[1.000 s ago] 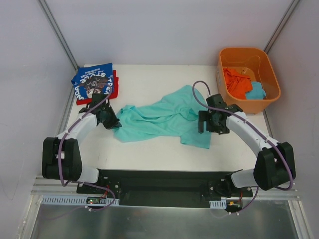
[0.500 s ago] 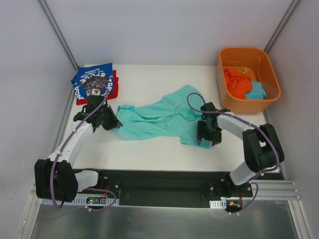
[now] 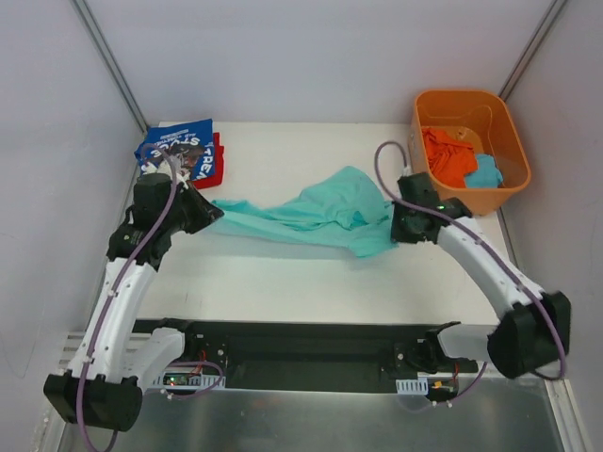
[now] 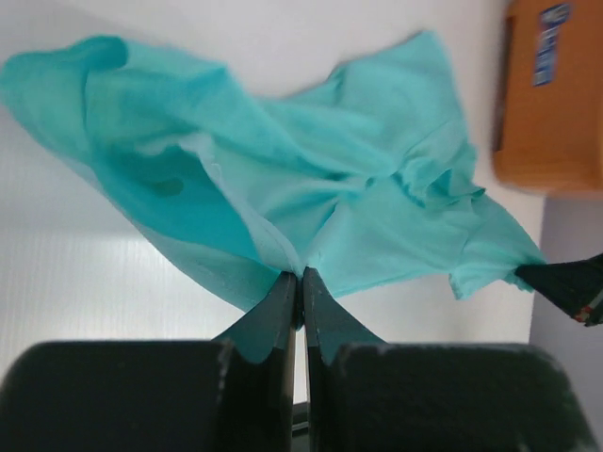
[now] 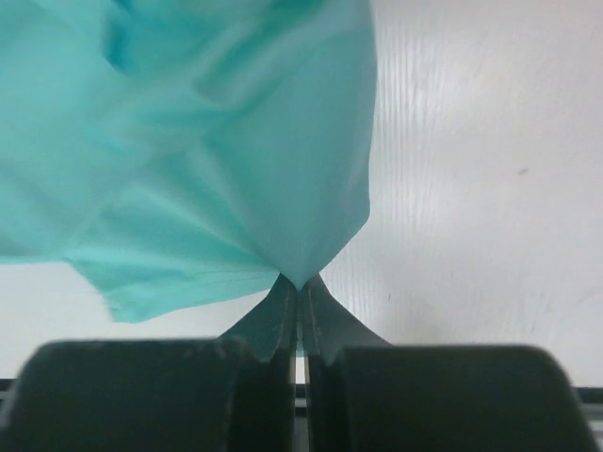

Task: Fold and stack the t-shirts
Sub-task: Flatten out the tshirt, then grap the side of the flattened tshirt closest away from the robot with both arms, then fold the flattened tshirt in 1/3 of the way, then grap the side of the flattened tshirt furthest away from the robot with both arms

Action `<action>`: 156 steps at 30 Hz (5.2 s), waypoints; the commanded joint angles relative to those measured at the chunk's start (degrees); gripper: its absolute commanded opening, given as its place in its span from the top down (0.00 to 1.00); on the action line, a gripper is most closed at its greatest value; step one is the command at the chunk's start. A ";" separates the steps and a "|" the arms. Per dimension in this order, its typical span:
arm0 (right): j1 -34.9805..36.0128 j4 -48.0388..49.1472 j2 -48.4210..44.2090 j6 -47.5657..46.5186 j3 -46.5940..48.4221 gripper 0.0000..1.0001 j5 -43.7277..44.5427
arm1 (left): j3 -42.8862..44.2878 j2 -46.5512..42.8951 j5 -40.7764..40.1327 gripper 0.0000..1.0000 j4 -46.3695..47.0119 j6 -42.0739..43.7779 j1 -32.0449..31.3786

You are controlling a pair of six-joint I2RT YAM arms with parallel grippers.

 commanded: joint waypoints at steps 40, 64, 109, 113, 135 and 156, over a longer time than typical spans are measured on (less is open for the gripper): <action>-9.36 16.22 -6.00 -17.02 60.53 0.99 -4.72 | 61.55 19.12 -17.31 1.00 0.53 18.31 -0.57; -9.36 -21.20 -49.35 2.13 -12.46 0.99 -7.10 | -37.69 -29.57 3.88 1.00 8.81 -12.54 -1.36; -8.31 -5.31 -20.07 4.23 -15.10 0.03 -18.50 | -20.29 -5.33 -3.59 0.01 6.33 -10.08 -6.89; -7.17 -2.23 -24.47 6.79 -20.73 0.03 -18.70 | -19.15 -3.14 -7.99 0.01 6.86 -12.19 -14.10; -5.67 24.66 -4.45 11.71 -14.15 0.03 -13.17 | -20.21 -5.06 -11.42 0.01 5.37 -11.75 -14.99; -5.06 5.16 26.46 -7.61 32.91 0.03 2.22 | 5.34 22.69 -19.42 0.01 0.09 -3.23 -3.04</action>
